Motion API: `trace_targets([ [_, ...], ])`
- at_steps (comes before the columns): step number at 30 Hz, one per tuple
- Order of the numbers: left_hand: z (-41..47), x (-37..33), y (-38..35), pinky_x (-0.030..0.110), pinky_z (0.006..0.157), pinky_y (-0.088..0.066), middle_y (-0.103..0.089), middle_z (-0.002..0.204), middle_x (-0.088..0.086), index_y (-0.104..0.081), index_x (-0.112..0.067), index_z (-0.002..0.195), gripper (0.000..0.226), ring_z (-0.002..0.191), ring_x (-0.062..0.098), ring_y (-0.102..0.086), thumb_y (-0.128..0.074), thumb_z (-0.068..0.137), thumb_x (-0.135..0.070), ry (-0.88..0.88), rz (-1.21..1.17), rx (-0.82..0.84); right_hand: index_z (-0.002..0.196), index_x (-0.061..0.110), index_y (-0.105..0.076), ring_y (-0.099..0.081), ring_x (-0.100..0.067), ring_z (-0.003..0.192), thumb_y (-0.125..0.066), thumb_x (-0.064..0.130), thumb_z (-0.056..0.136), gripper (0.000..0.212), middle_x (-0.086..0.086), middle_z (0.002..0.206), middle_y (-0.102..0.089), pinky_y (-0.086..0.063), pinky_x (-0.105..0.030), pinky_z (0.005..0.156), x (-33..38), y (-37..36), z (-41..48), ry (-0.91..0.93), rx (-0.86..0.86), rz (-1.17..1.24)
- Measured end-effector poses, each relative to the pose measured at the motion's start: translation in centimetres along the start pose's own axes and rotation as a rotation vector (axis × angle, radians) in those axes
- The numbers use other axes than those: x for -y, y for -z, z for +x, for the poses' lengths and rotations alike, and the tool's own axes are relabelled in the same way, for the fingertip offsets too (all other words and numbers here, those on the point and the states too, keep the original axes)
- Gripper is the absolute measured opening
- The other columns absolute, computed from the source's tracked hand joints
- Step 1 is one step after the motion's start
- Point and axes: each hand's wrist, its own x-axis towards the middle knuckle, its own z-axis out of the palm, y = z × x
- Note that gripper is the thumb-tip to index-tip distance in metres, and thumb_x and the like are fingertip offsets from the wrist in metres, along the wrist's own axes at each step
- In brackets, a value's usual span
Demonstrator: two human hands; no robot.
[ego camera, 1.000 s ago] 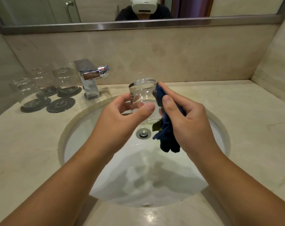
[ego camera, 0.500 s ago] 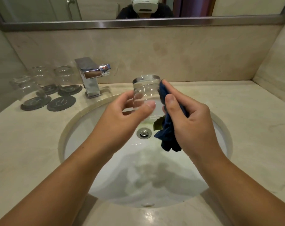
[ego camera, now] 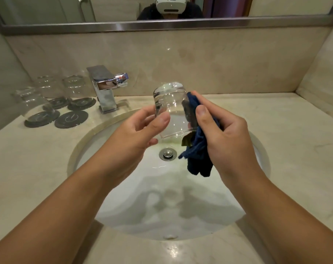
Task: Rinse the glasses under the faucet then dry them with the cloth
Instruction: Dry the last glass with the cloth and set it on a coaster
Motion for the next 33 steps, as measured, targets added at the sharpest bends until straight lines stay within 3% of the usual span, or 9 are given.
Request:
trace_targets([
  [3,0.0,-0.1,-0.4,0.027,0.088,-0.054,-0.074,0.108,-0.01,-0.084,-0.044,0.099,0.02,0.105,0.01,-0.067,-0.071,0.084,-0.042,-0.035,0.011,-0.04,0.132,0.04,-0.072,-0.071,-0.028,0.052,-0.059,0.023,0.108,0.032,-0.021,0.076,-0.067,-0.053,-0.033,0.039,0.5,-0.1,-0.5,0.004,0.031,-0.008],
  [8,-0.6,-0.3,-0.9,0.037,0.102,-0.058,-0.078,0.107,-0.019,-0.08,-0.055,0.098,0.012,0.105,0.006,-0.073,-0.075,0.087,-0.054,-0.128,0.155,-0.081,0.134,0.039,-0.072,-0.071,-0.034,0.057,-0.06,0.021,0.107,0.034,-0.009,0.065,-0.062,-0.05,-0.019,0.042,0.6,-0.4,-0.7,0.011,0.069,-0.005],
  [13,-0.4,-0.5,-0.5,0.04,0.109,-0.054,-0.079,0.12,-0.002,-0.083,-0.024,0.115,0.032,0.112,0.019,-0.07,-0.078,0.087,-0.041,-0.051,-0.087,-0.007,0.135,0.025,-0.073,-0.074,-0.015,0.113,-0.056,0.026,0.11,0.03,-0.001,0.119,-0.08,-0.056,-0.045,0.104,-0.5,-0.1,0.6,-0.054,0.058,0.132],
  [16,-0.1,-0.6,-0.5,0.03,0.091,-0.06,-0.078,0.12,0.008,-0.072,-0.014,0.127,0.044,0.103,0.021,-0.075,-0.072,0.088,-0.034,-0.016,-0.225,-0.002,0.133,0.02,-0.073,-0.071,-0.018,0.122,-0.056,0.021,0.11,0.029,0.001,0.126,-0.078,-0.049,-0.047,0.114,-0.6,-0.1,0.8,-0.123,0.058,0.227],
  [19,-0.1,-0.5,-0.8,0.031,0.08,-0.063,-0.079,0.108,0.01,-0.064,-0.019,0.134,0.042,0.089,0.02,-0.076,-0.074,0.095,-0.028,0.009,-0.247,-0.077,0.131,0.021,-0.074,-0.071,-0.015,0.123,-0.058,0.021,0.109,0.028,0.004,0.127,-0.077,-0.052,-0.042,0.111,-0.5,-0.2,0.7,-0.104,0.047,0.202],
  [22,-0.1,-0.4,-1.1,0.051,0.101,-0.062,-0.078,0.119,0.018,-0.064,-0.019,0.136,0.03,0.103,0.032,-0.075,-0.056,0.107,-0.022,0.061,-0.208,-0.089,0.13,0.029,-0.075,-0.075,-0.005,0.105,-0.059,0.021,0.109,0.028,-0.003,0.122,-0.078,-0.059,-0.021,0.085,0.0,-0.2,0.4,-0.031,0.039,0.054],
  [25,-0.1,0.0,-1.0,0.061,0.113,-0.051,-0.071,0.135,0.022,-0.066,-0.021,0.138,0.037,0.125,0.044,-0.069,-0.063,0.103,-0.034,0.076,-0.183,-0.014,0.126,0.041,-0.072,-0.076,-0.008,0.076,-0.06,0.021,0.108,0.03,-0.022,0.114,-0.072,-0.058,-0.014,0.062,0.6,-0.4,-0.2,0.019,0.043,-0.03],
  [30,-0.3,-0.1,-1.1,0.047,0.105,-0.057,-0.077,0.128,0.013,-0.061,-0.024,0.145,0.061,0.114,0.032,-0.075,-0.078,0.088,-0.039,0.014,-0.142,-0.028,0.127,0.04,-0.072,-0.076,-0.003,0.073,-0.058,0.023,0.109,0.029,-0.013,0.112,-0.075,-0.057,-0.013,0.062,0.5,-0.3,-0.1,-0.002,0.04,-0.014],
  [33,-0.1,-0.4,-1.1,0.051,0.11,-0.056,-0.074,0.134,0.016,-0.057,-0.017,0.148,0.063,0.124,0.04,-0.071,-0.072,0.09,-0.038,0.025,-0.229,-0.038,0.128,0.03,-0.076,-0.076,-0.006,0.093,-0.06,0.024,0.108,0.026,-0.006,0.113,-0.08,-0.061,-0.022,0.078,0.2,-0.3,0.2,-0.065,0.027,0.061],
])
